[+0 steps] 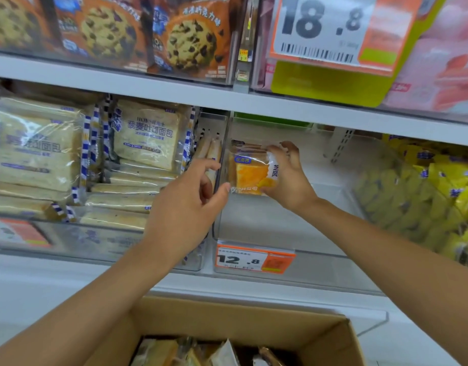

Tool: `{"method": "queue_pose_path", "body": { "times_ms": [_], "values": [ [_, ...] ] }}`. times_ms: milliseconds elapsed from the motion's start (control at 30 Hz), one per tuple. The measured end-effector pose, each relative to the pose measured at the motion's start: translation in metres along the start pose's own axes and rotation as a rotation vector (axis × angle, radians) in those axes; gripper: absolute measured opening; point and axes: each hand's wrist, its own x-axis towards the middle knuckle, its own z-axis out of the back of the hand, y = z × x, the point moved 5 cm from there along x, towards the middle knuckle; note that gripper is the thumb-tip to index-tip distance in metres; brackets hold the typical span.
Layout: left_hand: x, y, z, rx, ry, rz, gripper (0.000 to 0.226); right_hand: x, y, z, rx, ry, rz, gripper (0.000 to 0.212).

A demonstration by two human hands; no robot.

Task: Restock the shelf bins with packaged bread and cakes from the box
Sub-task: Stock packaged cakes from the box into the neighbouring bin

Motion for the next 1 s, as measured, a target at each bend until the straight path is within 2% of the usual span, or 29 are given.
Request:
{"method": "queue_pose_path", "body": {
  "times_ms": [200,333,433,567,733,800,933,1000],
  "values": [
    [-0.001,-0.001,0.001,0.001,-0.020,-0.001,0.032,-0.003,-0.003,-0.005,-0.125,0.101,-0.015,0.104],
    [0.000,-0.001,0.001,0.008,-0.016,-0.008,0.032,0.001,-0.002,-0.004,-0.396,0.124,-0.054,0.113],
    [0.001,-0.002,0.002,0.011,-0.008,-0.006,0.031,0.001,0.003,0.008,-0.462,0.114,-0.036,0.110],
    [0.002,-0.008,0.003,0.017,0.031,0.004,0.032,-0.021,0.024,0.032,-0.321,0.100,-0.016,0.093],
    [0.005,-0.016,0.013,-0.070,0.063,0.097,0.032,-0.082,0.065,0.070,-0.181,-0.067,0.141,0.035],
    [-0.002,-0.024,0.019,-0.081,0.022,0.120,0.024,-0.110,0.078,0.080,-0.126,-0.090,0.145,0.023],
    [-0.052,-0.043,0.021,-0.055,0.134,0.146,0.015,-0.175,0.092,0.064,-0.019,0.007,0.103,0.017],
    [-0.090,-0.034,0.015,-0.020,0.264,0.198,0.013,-0.215,0.087,0.038,0.010,0.146,0.060,0.015]
  ]
}}
